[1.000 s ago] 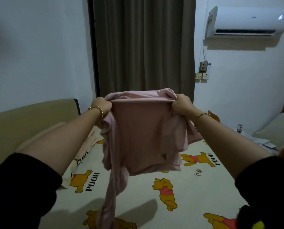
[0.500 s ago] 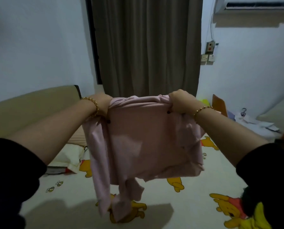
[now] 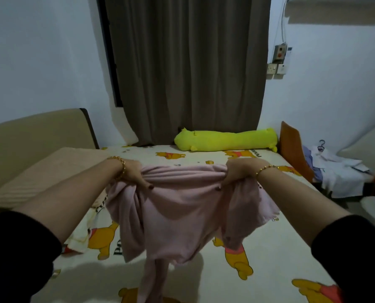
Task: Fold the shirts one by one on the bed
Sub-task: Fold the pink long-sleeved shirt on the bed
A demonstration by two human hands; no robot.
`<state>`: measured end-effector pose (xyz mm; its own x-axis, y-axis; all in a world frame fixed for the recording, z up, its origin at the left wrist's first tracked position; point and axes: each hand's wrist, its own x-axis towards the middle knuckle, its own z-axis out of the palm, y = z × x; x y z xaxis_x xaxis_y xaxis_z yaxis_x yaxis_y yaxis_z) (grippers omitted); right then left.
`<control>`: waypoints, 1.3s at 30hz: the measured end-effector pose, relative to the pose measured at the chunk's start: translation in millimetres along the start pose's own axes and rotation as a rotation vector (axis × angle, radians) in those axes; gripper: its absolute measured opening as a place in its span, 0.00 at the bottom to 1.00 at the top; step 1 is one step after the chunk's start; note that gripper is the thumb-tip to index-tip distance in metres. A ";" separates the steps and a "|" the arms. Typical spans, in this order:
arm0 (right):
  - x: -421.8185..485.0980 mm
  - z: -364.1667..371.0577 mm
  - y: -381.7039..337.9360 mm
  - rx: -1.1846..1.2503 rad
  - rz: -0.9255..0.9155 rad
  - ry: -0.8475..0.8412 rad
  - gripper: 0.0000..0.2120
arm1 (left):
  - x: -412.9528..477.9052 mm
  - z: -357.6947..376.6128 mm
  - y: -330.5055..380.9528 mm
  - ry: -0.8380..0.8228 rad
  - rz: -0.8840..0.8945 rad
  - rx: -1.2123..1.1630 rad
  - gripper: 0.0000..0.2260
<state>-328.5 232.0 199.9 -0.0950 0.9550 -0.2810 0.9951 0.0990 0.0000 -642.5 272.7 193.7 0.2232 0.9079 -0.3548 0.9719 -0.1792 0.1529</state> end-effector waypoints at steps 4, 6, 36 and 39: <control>67.0 0.5 7.7 -0.133 0.009 0.059 0.26 | 67.3 -1.6 -0.8 -0.067 -0.054 0.126 0.36; 108.8 -6.0 12.8 -0.196 0.001 0.233 0.17 | 110.3 -8.3 3.3 0.051 -0.062 0.320 0.35; 270.2 271.4 66.6 -0.242 0.072 0.270 0.16 | 306.2 236.5 -90.5 0.722 0.451 0.597 0.09; 242.5 389.1 71.4 -0.196 0.167 0.152 0.18 | 292.6 359.6 -103.4 0.400 0.423 0.441 0.30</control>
<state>-269.6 361.8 -241.6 0.0520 0.9921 -0.1146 0.9742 -0.0252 0.2241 -650.7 420.7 -257.6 0.6239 0.7810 0.0290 0.7672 -0.6049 -0.2134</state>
